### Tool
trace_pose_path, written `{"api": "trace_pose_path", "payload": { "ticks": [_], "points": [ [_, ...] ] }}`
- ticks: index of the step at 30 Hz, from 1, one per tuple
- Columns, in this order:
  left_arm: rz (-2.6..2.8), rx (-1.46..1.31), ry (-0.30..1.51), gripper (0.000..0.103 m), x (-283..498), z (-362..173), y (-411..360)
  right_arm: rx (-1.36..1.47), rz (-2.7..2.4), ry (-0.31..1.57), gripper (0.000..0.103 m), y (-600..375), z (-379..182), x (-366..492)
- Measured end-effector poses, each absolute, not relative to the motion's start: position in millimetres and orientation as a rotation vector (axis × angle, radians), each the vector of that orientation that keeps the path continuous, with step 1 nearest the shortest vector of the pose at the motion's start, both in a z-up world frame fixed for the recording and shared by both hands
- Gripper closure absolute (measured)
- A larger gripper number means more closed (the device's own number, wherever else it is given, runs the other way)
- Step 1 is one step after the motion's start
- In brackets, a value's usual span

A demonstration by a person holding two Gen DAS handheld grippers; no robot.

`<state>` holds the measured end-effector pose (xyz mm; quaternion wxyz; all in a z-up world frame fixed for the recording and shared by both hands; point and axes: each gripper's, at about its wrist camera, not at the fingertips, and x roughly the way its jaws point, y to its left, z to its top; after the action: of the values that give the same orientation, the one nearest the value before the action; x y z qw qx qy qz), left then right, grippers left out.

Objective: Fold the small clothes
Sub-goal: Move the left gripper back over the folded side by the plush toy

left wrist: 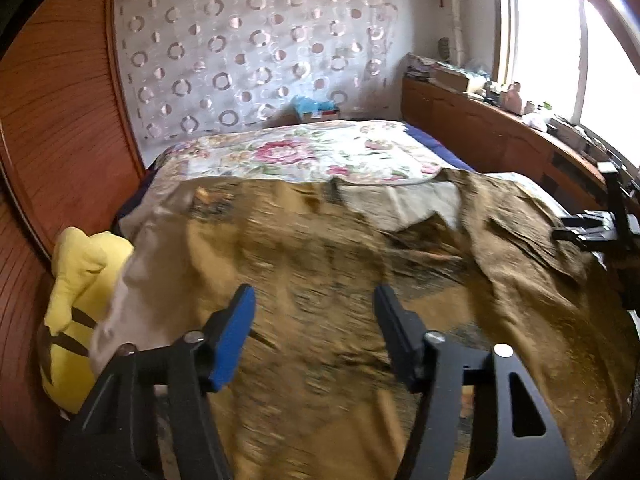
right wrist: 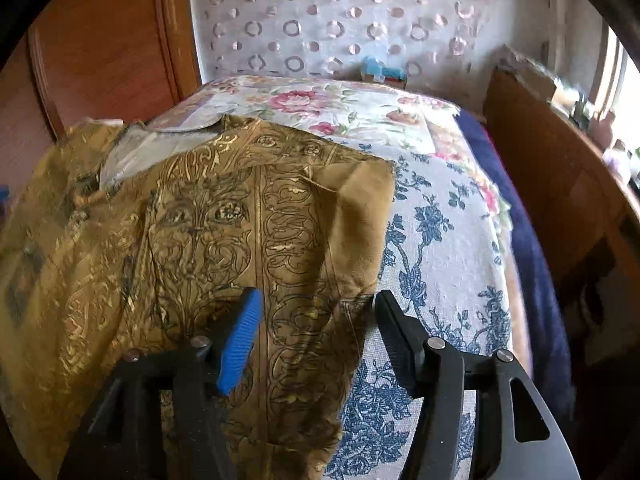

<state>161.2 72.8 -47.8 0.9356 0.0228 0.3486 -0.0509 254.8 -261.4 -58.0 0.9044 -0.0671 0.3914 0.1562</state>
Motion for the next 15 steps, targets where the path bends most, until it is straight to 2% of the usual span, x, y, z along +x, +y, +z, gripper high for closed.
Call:
{"api": "trace_pose_path", "payload": {
  "ticks": [7,15],
  "points": [
    [0.000,0.036,0.775,0.048,205.3,-59.2,118.4,-0.137,0.319,0.809,0.040,-262.1,-62.2,256.4],
    [0.053,0.012,0.820,0.058,237.3,-69.6,144.3,-0.140,0.318,0.808,0.040,-260.9,-60.4,252.9]
  ]
}}
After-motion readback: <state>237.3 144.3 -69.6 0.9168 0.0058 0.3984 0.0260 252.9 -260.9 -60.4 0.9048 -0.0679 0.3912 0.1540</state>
